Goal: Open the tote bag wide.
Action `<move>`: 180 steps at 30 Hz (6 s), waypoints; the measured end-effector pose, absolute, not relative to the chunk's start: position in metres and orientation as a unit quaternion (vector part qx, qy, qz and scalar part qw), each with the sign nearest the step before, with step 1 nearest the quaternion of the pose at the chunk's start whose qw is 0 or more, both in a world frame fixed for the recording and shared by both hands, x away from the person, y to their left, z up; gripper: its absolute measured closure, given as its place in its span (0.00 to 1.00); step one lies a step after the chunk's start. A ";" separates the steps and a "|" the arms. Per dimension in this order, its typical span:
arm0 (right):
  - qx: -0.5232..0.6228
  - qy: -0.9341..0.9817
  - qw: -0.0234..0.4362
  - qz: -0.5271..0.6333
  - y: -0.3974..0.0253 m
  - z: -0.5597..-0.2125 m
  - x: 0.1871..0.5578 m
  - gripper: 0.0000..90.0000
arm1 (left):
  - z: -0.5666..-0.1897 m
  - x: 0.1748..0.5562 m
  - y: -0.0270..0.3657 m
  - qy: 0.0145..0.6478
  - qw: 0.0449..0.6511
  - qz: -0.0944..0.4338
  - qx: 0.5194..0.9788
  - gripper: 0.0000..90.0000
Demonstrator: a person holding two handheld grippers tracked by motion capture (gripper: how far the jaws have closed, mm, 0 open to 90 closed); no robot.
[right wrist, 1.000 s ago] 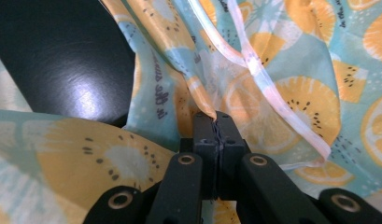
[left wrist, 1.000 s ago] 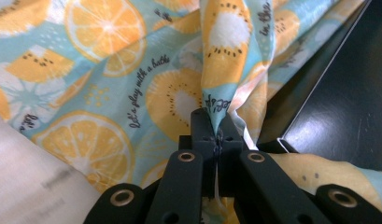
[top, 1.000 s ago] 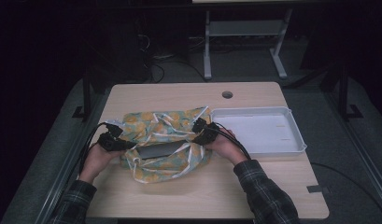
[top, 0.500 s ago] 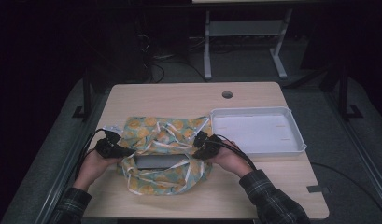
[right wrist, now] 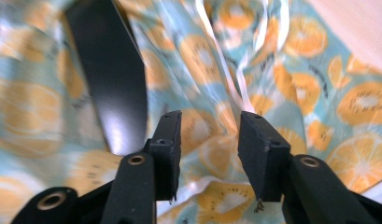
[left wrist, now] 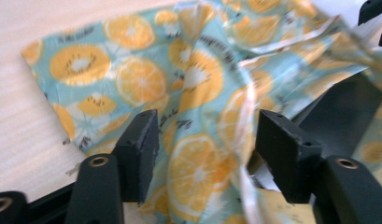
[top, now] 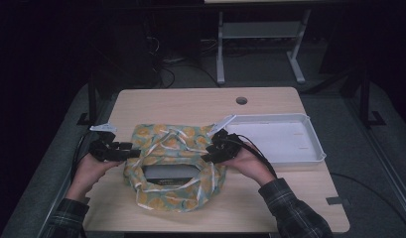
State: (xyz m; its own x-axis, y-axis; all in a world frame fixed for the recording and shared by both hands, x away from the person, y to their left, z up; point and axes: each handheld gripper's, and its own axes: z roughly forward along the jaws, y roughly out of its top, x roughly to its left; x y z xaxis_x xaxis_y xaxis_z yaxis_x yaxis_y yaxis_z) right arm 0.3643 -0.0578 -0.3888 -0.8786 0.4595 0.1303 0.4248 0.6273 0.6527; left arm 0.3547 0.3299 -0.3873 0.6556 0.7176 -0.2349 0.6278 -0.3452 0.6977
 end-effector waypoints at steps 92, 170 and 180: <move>0.160 0.921 0.046 0.353 -0.031 -0.380 0.328 0.82 | -0.444 0.304 0.308 0.377 0.252 0.030 0.891 0.98; 0.243 0.919 0.114 0.289 -0.040 -0.410 0.405 1.00 | -0.441 0.305 0.302 0.367 0.218 0.038 0.904 1.00; 0.279 0.923 0.111 0.241 -0.047 -0.436 0.425 1.00 | -0.441 0.304 0.301 0.368 0.217 0.041 0.903 1.00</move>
State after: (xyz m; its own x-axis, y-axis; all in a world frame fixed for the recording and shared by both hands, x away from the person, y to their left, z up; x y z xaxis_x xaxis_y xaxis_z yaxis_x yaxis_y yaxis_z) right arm 0.4248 -0.0472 -0.4355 -0.8197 0.5684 -0.0715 0.4611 0.7287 0.5064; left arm 0.3041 0.3008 -0.4408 0.7263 0.6820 -0.0859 0.6464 -0.6350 0.4229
